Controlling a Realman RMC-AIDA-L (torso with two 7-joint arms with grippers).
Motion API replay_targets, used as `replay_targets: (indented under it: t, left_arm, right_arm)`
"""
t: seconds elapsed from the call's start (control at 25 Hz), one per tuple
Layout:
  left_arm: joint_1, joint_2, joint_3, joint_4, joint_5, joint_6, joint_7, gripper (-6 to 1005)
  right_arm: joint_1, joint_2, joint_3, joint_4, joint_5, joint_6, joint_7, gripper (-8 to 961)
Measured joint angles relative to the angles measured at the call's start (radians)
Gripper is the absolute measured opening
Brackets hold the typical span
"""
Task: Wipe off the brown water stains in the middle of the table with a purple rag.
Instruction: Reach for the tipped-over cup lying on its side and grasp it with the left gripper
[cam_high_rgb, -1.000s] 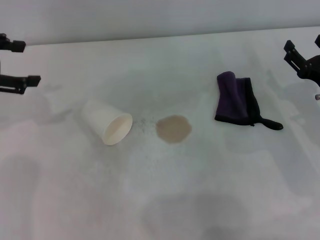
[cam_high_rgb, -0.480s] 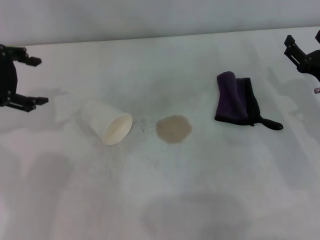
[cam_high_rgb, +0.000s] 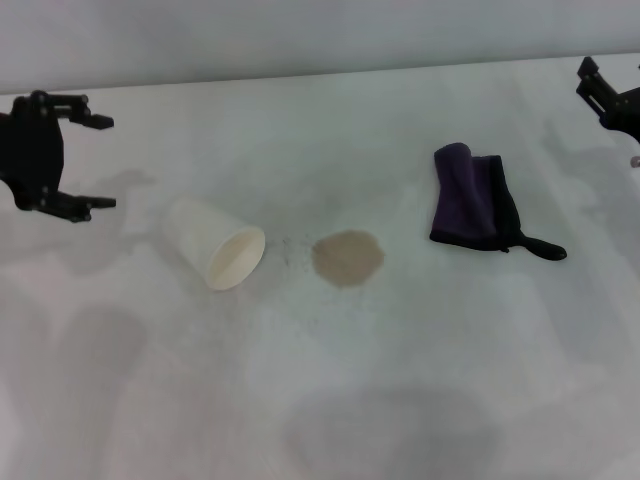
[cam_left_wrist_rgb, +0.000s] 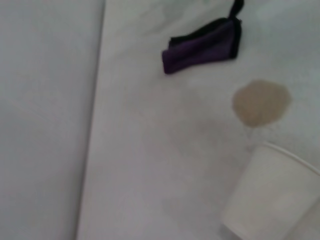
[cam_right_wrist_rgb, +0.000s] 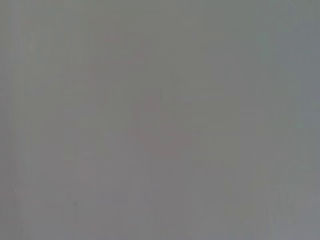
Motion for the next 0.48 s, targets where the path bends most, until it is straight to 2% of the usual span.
replay_targets:
  t: [0.2, 0.48]
  left_arm:
    - [0.0, -0.003, 0.0, 0.069, 0.071, -0.095, 0.064, 875]
    - [0.006, -0.003, -0.001, 0.173, 0.077, -0.205, 0.176, 874]
  right_arm:
    - [0.003, 0.0, 0.061, 0.004, 0.001, -0.035, 0.001, 869]
    - [0.01, 0.0, 0.099, 0.006, 0.0, -0.092, 0.002, 868]
